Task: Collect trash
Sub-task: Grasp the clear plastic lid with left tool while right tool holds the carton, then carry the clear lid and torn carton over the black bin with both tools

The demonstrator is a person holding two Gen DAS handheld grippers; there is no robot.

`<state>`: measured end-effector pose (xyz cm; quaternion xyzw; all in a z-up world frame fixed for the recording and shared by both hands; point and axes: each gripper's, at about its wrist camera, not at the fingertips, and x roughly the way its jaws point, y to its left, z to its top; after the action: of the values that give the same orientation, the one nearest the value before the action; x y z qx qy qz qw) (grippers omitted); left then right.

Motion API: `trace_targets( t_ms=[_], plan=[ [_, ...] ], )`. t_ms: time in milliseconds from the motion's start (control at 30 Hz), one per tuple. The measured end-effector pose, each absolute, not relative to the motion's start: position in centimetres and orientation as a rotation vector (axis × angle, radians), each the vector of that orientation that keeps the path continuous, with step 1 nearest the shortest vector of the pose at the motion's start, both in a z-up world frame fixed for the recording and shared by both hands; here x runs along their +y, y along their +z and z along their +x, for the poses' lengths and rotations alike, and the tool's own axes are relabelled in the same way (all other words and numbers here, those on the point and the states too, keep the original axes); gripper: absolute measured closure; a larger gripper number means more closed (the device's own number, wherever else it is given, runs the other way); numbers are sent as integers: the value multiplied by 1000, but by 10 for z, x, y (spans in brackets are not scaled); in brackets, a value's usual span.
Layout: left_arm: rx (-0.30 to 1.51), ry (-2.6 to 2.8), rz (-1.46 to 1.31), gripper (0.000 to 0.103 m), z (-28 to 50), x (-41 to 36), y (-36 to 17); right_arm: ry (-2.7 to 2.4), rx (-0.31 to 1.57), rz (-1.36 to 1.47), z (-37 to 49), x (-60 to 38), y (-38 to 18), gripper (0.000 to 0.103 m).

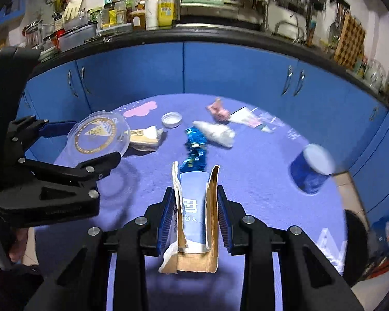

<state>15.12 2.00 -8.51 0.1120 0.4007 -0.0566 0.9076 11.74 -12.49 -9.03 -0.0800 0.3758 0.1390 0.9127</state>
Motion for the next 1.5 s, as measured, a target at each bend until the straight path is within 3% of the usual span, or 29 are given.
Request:
trace_targets(
  t_ms=[1000, 1500],
  plan=[
    [673, -410, 569, 16, 133, -284, -61, 6, 688, -57, 74, -374, -79, 71],
    [743, -466, 516, 16, 168, -362, -78, -61, 694, 14, 82, -430, -101, 71]
  ],
)
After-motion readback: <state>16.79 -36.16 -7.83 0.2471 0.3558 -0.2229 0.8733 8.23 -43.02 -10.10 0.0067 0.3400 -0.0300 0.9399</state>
